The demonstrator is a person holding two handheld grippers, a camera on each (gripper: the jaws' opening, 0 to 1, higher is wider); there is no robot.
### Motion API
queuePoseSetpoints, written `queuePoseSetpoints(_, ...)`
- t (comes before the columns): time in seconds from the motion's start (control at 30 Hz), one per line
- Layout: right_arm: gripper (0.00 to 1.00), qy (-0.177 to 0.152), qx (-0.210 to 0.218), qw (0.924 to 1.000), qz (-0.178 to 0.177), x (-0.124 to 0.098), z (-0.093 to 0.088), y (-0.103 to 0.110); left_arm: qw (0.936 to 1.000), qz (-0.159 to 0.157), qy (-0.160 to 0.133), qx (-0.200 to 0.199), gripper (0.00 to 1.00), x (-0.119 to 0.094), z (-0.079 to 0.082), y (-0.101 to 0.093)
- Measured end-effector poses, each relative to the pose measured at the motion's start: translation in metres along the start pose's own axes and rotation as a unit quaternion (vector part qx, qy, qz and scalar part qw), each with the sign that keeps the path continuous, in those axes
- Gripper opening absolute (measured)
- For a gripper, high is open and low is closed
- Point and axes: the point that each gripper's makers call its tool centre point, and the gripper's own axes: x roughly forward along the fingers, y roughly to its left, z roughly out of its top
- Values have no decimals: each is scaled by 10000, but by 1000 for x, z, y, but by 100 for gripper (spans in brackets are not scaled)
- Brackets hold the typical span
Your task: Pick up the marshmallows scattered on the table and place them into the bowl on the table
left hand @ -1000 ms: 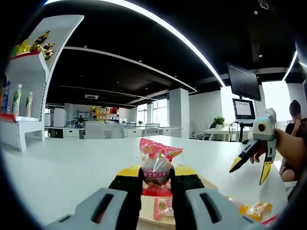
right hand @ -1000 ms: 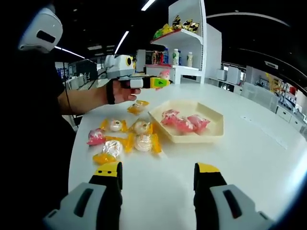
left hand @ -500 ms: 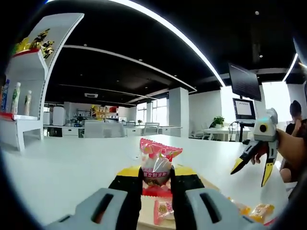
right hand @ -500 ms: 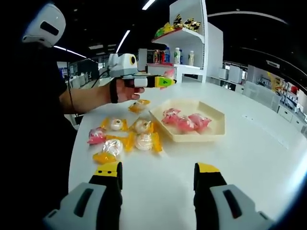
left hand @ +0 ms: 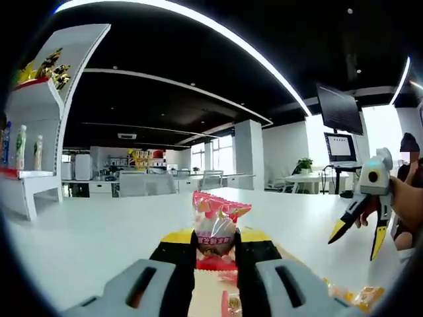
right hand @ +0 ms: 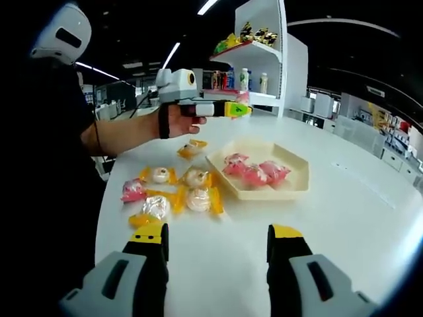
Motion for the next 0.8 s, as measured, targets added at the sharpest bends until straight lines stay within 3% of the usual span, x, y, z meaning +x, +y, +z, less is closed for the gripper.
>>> queuePoseSetpoints(0.33,59,20,-157,9999,-60,-4,10,1,9999,30,-96,-15,22,-1,8,6)
queuePoseSetpoints(0.6,58,34,-192,9998,-26,1,12,4,9996,10,-273,-16,22,3,28,9)
queuePoseSetpoints(0.8,58,74,-201,9998,50,4,11,9,9997,28,-259,-47,22,6,28,12)
